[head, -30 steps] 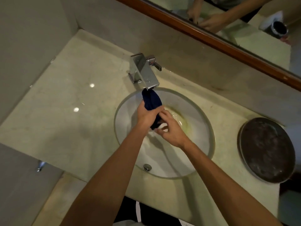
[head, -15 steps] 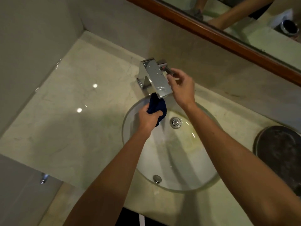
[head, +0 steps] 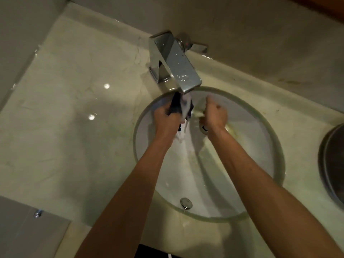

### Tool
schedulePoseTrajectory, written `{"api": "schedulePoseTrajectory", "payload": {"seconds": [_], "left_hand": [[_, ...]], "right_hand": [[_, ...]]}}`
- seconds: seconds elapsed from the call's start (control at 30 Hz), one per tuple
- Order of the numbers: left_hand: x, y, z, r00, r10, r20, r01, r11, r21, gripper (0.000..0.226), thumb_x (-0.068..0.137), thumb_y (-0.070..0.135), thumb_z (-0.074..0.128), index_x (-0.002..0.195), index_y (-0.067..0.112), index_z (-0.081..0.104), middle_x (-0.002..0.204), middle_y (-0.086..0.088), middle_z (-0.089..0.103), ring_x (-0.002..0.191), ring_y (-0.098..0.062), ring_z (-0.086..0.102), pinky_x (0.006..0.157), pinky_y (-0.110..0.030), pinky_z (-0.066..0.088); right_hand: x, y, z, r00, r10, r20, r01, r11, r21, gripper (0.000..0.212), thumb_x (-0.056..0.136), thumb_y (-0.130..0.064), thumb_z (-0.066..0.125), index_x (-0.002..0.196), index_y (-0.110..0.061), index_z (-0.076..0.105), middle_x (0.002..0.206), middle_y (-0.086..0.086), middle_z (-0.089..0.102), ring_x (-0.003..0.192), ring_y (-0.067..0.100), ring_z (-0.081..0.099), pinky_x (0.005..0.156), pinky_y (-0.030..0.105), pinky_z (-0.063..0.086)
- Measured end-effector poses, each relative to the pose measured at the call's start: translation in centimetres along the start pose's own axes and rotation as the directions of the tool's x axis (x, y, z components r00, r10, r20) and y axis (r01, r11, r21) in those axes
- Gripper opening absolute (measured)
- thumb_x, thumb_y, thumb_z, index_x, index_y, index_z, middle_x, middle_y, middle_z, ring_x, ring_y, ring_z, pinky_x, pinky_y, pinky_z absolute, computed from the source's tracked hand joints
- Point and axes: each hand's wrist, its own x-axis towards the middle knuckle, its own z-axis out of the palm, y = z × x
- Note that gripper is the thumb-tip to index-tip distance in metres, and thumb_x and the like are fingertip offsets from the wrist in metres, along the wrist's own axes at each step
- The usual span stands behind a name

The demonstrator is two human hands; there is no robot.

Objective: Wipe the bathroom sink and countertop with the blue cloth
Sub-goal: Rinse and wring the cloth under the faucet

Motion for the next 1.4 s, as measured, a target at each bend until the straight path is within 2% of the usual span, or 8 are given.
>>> {"api": "schedulePoseTrajectory", "payload": {"seconds": [0.1,0.23,0.33,0.47,0.57,0.7,1.13,1.4], "left_hand": [[-0.6,-0.8,1.1,0.999,0.03,-0.03,-0.03,1.0,0.006,0.031,0.083,-0.015,0.057,0.077,0.013,0.069,0.06,0.001,0.062,0.05,-0.005,0.057,0.051,-0.026,0.047],[-2.9,-2.2,1.3,0.978,0.181,0.102,-0.19,0.977,0.092,0.046,0.071,-0.022,0.06,0.101,0.012,0.072,0.103,-0.002,0.07,0.092,-0.003,0.065,0.087,-0.034,0.058],[-4.1,-3.3,-0.8,0.899,0.278,0.338,-0.345,0.925,0.159,0.046,0.078,0.002,0.061,0.119,0.022,0.071,0.14,0.003,0.056,0.127,-0.01,0.055,0.105,-0.031,0.05],[-3.2,-3.5,-1.1,0.985,0.173,0.0,-0.169,0.96,0.223,0.039,0.086,0.053,0.061,0.121,0.037,0.066,0.13,0.008,0.061,0.118,-0.01,0.061,0.098,-0.036,0.055],[-0.2,-3.1,0.1,0.988,-0.151,0.032,0.14,0.965,0.221,0.077,0.083,0.06,0.073,0.146,0.024,0.047,0.135,0.006,0.059,0.12,-0.012,0.059,0.09,-0.026,0.049],[2.0,-3.7,2.6,0.972,-0.222,0.075,0.216,0.973,0.082,0.091,0.052,0.057,0.091,0.128,0.014,0.064,0.115,-0.003,0.075,0.103,-0.016,0.073,0.091,-0.035,0.06],[0.1,-2.5,2.7,0.965,0.185,-0.187,-0.202,0.977,-0.075,0.034,0.068,-0.002,0.082,0.088,0.014,0.06,0.089,-0.007,0.068,0.083,-0.019,0.069,0.075,-0.035,0.06],[-1.3,-1.6,1.0,0.905,0.385,-0.18,-0.394,0.919,-0.016,0.045,0.067,-0.014,0.072,0.069,0.02,0.043,0.071,0.008,0.061,0.074,-0.009,0.061,0.071,-0.027,0.055]], "right_hand": [[-0.6,2.9,0.7,0.806,0.415,0.421,-0.441,0.897,-0.039,0.07,0.09,-0.072,0.052,0.118,-0.009,0.069,0.106,0.012,0.073,0.088,0.029,0.07,0.082,0.041,0.059],[-0.5,3.4,1.1,0.489,0.28,0.826,-0.62,0.777,0.103,0.051,0.086,-0.063,0.06,0.094,-0.013,0.071,0.1,0.009,0.069,0.088,0.024,0.07,0.099,0.038,0.045],[1.0,3.3,1.1,0.497,0.141,0.856,-0.55,0.814,0.186,0.03,0.09,-0.042,0.067,0.09,-0.012,0.07,0.082,0.007,0.063,0.075,0.021,0.064,0.08,0.034,0.049],[0.9,3.8,0.2,0.593,0.151,0.791,-0.3,0.953,0.043,0.015,0.089,-0.021,0.065,0.089,-0.007,0.07,0.073,0.011,0.062,0.063,0.023,0.058,0.058,0.033,0.049],[1.6,5.9,-0.2,0.75,-0.129,0.648,0.181,0.983,-0.013,0.026,0.086,-0.012,0.07,0.111,-0.01,0.065,0.088,0.004,0.072,0.075,0.019,0.068,0.066,0.036,0.056],[2.3,8.1,-0.3,0.643,-0.41,0.647,0.586,0.808,-0.07,0.056,0.083,-0.022,0.074,0.135,-0.021,0.055,0.109,-0.005,0.073,0.098,0.012,0.072,0.083,0.041,0.06],[2.2,9.3,1.1,0.596,-0.56,0.576,0.64,0.764,0.081,0.099,0.056,-0.023,0.095,0.139,-0.013,0.041,0.128,0.001,0.062,0.116,0.014,0.064,0.096,0.043,0.054],[3.9,5.3,3.8,0.506,-0.593,0.626,0.74,0.671,0.038,0.052,0.076,-0.033,0.074,0.116,0.0,0.069,0.096,0.001,0.072,0.087,0.001,0.065,0.077,0.022,0.052]]}}
